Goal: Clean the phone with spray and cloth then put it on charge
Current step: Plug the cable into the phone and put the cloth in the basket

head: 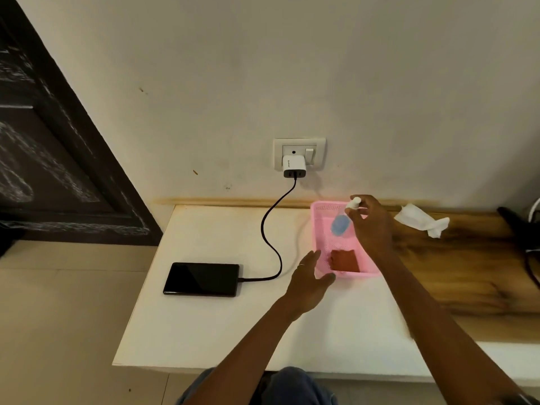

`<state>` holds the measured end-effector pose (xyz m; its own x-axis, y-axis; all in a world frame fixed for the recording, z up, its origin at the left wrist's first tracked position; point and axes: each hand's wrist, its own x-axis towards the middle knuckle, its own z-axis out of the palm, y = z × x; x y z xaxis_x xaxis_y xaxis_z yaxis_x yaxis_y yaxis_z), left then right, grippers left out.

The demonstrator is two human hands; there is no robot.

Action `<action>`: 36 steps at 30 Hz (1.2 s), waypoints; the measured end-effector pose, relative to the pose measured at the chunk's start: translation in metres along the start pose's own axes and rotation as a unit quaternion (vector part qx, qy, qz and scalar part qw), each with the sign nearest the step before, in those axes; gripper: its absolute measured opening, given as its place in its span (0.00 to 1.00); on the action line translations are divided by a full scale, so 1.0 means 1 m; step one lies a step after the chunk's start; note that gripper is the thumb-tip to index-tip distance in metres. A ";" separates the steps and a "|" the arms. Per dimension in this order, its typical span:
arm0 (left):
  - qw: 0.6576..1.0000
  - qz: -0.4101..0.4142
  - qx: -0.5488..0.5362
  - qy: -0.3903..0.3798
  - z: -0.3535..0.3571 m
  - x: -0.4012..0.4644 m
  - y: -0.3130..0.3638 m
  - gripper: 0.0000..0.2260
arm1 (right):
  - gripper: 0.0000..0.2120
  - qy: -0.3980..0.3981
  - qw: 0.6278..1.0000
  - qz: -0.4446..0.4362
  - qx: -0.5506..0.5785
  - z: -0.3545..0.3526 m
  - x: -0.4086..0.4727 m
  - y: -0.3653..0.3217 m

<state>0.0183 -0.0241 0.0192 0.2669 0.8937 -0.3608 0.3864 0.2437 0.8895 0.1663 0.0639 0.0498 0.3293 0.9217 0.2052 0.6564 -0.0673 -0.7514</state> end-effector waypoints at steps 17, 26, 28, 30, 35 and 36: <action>0.990 -0.025 0.120 -0.065 0.019 0.015 -0.027 0.35 | 0.12 -0.073 0.996 0.004 -0.047 0.035 0.031 0.032; 0.992 -0.034 0.104 -0.060 0.014 0.008 -0.030 0.35 | 0.16 -0.061 0.997 0.024 -0.038 0.033 0.025 0.035; 0.994 -0.039 0.089 -0.052 0.009 0.004 -0.031 0.35 | 0.16 -0.067 0.996 0.025 -0.051 0.030 0.025 0.031; 0.995 -0.049 0.078 -0.045 0.004 -0.001 -0.031 0.34 | 0.16 -0.072 0.995 0.024 -0.063 0.026 0.025 0.028; 0.995 -0.069 0.054 -0.037 -0.009 -0.021 -0.035 0.33 | 0.15 -0.040 0.994 0.029 -0.093 0.009 0.010 0.008; 0.995 -0.073 0.050 -0.036 -0.012 -0.026 -0.036 0.33 | 0.14 -0.027 0.995 0.025 -0.097 0.006 0.004 0.005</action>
<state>-0.0129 -0.0514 -0.0006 0.2621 0.8217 -0.5060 0.5101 0.3272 0.7955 0.1671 0.0698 0.0436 0.3315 0.9342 0.1317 0.7603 -0.1819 -0.6235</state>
